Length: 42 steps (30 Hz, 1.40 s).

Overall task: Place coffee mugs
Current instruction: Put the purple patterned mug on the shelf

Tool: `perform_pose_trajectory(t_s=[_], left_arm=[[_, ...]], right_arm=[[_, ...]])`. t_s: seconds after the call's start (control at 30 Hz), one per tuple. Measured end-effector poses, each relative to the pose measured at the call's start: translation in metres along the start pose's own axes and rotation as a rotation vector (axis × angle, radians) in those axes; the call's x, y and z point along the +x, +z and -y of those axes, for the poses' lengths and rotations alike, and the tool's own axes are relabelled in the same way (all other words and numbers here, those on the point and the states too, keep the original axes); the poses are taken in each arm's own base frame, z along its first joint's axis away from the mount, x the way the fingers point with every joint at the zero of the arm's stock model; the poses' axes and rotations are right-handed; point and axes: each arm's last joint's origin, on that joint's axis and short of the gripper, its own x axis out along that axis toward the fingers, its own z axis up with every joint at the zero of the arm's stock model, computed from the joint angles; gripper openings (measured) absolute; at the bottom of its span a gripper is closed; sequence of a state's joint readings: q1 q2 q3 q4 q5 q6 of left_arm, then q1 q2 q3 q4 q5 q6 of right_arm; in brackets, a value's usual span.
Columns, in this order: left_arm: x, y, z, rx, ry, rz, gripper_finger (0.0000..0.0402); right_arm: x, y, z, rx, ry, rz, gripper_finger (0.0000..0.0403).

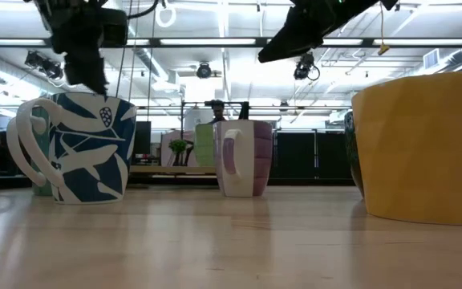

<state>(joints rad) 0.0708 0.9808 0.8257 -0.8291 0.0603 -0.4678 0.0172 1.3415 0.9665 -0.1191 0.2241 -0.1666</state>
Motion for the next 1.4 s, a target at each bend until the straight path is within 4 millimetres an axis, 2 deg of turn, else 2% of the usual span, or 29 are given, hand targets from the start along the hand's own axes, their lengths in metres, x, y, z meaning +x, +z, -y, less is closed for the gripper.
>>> perform_pose_trajectory(t_s=[0.1, 0.23, 0.47, 0.63, 0.73, 0.87, 1.13, 1.4], left_arm=[[0.000, -0.005, 0.005, 0.012, -0.014, -0.036, 0.0150], [-0.002, -0.006, 0.017, 0.086, -0.058, 0.003, 0.0150], [-0.008, 0.018, 0.031, 0.241, 0.018, 0.353, 0.0150], [-0.005, 0.029, 0.035, 0.450, 0.059, 0.470, 0.0150], [-0.003, 0.036, 0.040, 0.500, 0.056, 0.532, 0.0150], [0.005, 0.043, 0.042, 0.505, 0.057, 0.557, 0.0150], [0.035, 0.055, 0.032, 0.476, 0.071, 0.470, 0.0150], [0.042, 0.062, 0.020, 0.412, 0.011, 0.430, 0.0150]], right_arm=[[0.000, 0.001, 0.000, -0.007, 0.001, 0.015, 0.0158], [0.000, 0.002, 0.002, -0.014, -0.003, 0.018, 0.0158], [0.003, 0.004, 0.004, 0.044, -0.003, 0.051, 0.0158], [0.012, -0.004, -0.011, 0.029, 0.070, -0.015, 0.0158], [0.012, -0.007, -0.020, 0.039, 0.090, -0.114, 0.0158], [0.014, -0.011, -0.029, 0.048, 0.095, -0.232, 0.0158], [0.030, -0.011, -0.045, 0.030, 0.127, -0.320, 0.0158], [0.043, -0.013, -0.054, 0.054, 0.116, -0.461, 0.0158]])
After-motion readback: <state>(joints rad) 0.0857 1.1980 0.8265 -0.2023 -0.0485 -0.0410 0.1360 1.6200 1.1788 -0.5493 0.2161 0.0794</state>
